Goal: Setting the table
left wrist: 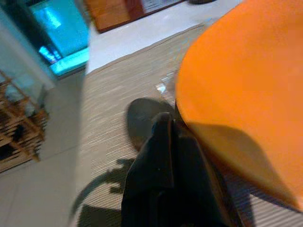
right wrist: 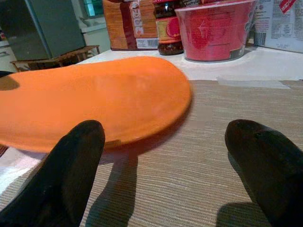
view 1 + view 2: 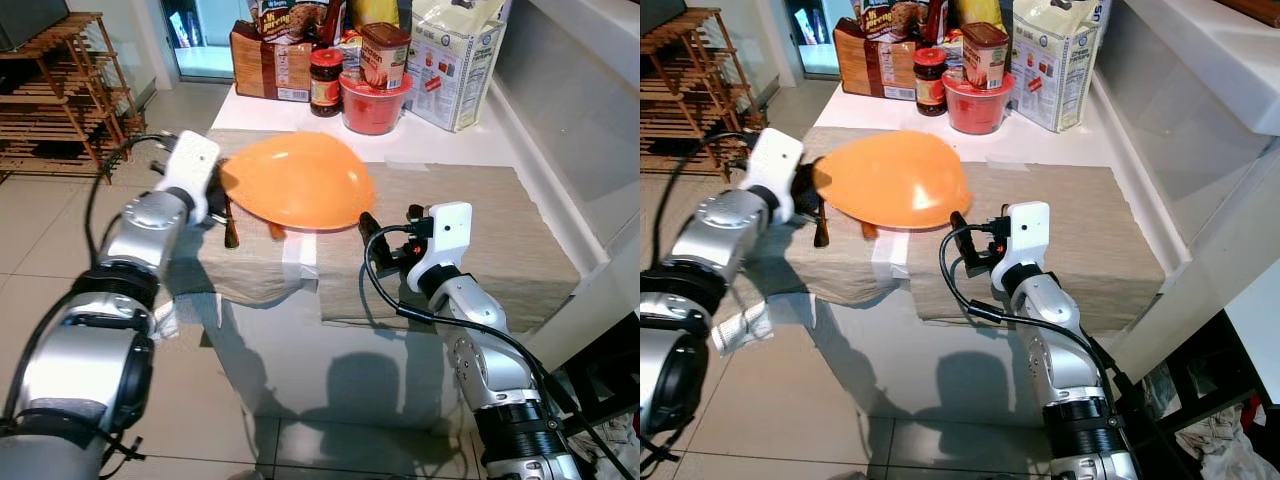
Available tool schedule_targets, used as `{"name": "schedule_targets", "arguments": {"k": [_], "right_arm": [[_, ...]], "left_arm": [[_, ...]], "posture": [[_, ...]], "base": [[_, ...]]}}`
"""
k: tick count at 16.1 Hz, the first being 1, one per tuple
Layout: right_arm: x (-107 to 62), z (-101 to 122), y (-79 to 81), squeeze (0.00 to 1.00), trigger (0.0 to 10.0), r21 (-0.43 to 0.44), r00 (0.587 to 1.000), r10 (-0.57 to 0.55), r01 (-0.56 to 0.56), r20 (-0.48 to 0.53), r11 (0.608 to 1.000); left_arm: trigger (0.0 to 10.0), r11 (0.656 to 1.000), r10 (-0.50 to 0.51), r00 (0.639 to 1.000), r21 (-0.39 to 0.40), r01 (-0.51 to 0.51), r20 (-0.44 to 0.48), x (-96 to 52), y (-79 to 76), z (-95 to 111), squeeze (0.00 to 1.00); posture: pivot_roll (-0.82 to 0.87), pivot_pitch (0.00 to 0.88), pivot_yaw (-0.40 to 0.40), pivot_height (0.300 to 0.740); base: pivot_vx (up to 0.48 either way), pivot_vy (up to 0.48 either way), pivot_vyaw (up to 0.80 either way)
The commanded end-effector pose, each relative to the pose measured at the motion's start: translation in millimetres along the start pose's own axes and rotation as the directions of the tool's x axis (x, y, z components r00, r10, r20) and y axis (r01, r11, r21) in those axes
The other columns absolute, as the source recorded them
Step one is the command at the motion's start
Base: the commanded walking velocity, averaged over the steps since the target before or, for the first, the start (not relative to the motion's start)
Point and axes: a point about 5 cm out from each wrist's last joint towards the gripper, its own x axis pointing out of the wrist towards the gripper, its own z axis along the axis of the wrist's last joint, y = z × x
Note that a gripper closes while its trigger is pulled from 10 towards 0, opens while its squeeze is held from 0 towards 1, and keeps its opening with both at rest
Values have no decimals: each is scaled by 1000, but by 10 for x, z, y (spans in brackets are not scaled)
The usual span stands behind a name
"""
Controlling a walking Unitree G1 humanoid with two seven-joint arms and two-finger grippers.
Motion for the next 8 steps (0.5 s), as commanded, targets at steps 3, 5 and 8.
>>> {"name": "schedule_targets", "arguments": {"k": [3, 5, 8], "right_arm": [[-36, -95, -2, 0, 10000, 1, 999, -5, 5, -48, 1000], [-37, -103, -4, 0, 10000, 1, 999, -5, 5, -51, 1000], [-31, -117, -2, 0, 10000, 2, 998, -5, 5, -56, 1000]], "left_arm": [[10000, 1000, -28, 992, 11, 27, 122, 37, -20, 301, 0], [10000, 999, -32, 989, 14, 30, 146, 39, -21, 362, 0], [10000, 998, -59, 975, 29, 54, 212, 43, -63, 527, 0]], "posture": [[-9, 2, 10, 740], [-6, 2, 11, 740], [-1, 0, 10, 740]], "base": [[0, 0, 0], [0, 0, 0], [0, 0, 0]]}}
